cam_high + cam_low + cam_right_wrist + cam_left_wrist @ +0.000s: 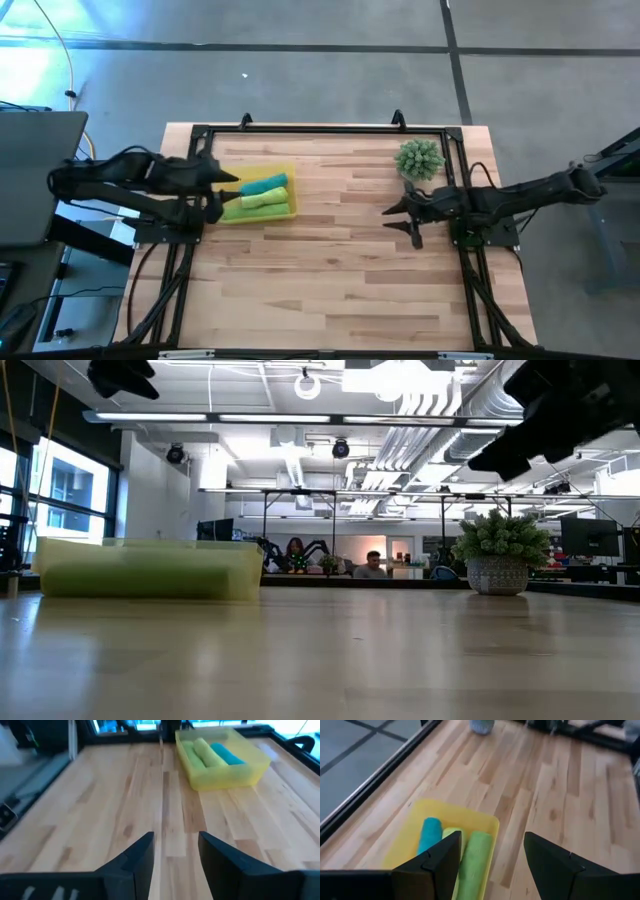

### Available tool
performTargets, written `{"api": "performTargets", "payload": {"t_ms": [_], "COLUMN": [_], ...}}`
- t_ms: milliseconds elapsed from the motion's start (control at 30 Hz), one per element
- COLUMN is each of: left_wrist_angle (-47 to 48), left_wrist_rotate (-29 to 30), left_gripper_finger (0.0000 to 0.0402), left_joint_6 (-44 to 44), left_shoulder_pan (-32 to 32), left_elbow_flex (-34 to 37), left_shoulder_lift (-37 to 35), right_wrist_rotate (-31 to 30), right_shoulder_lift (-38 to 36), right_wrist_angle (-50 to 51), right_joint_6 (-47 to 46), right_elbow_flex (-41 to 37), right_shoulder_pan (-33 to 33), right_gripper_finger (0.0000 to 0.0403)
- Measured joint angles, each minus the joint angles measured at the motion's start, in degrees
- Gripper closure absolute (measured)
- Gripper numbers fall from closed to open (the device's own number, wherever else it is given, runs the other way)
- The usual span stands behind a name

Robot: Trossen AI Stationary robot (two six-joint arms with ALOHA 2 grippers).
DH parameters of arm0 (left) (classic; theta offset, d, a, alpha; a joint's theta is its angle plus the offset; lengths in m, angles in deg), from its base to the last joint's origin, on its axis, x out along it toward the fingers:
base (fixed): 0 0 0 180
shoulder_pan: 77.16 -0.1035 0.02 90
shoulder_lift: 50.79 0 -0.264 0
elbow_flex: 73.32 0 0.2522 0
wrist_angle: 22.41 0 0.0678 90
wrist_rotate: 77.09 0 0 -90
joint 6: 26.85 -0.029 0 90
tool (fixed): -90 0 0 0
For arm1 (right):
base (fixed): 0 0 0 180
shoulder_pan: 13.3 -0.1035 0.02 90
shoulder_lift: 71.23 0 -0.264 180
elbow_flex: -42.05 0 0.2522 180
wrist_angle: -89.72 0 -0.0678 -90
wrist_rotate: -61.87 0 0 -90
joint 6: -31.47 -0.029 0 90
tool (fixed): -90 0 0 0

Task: Roll microfiber towels into tight, uniform cylinder then place into a basket
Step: Return to Home Position

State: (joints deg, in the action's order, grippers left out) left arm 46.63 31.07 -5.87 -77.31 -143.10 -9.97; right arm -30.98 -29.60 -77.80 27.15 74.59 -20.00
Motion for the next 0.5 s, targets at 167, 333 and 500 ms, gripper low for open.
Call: {"api": "performTargets", "payload": {"t_ms": [167, 333, 500], "left_wrist_angle": [-0.4, -4.3, -15.5], "left_wrist_rotate": [3.1, 5.6, 4.8], "left_gripper_finger": [0.0197, 0.0197, 0.0197], "left_joint_6": [2.2, 4.8, 6.5], "left_shoulder_pan": [3.7, 5.7, 6.5], "left_elbow_flex": [3.5, 10.5, 19.8], "left_shoulder_lift": [-5.4, -9.9, -12.6], "right_wrist_rotate": [0.1, 0.9, 1.0], "right_shoulder_lift": [-2.4, -2.9, -2.8], "right_wrist_angle": [-13.4, -24.4, -30.3], "right_joint_6": [-2.6, -3.3, -4.5], "right_elbow_flex": [-8.4, -14.7, -18.2], "right_shoulder_pan": [0.0, -0.1, -0.1], "right_gripper_finger": [0.0256, 0.0256, 0.0256]}}
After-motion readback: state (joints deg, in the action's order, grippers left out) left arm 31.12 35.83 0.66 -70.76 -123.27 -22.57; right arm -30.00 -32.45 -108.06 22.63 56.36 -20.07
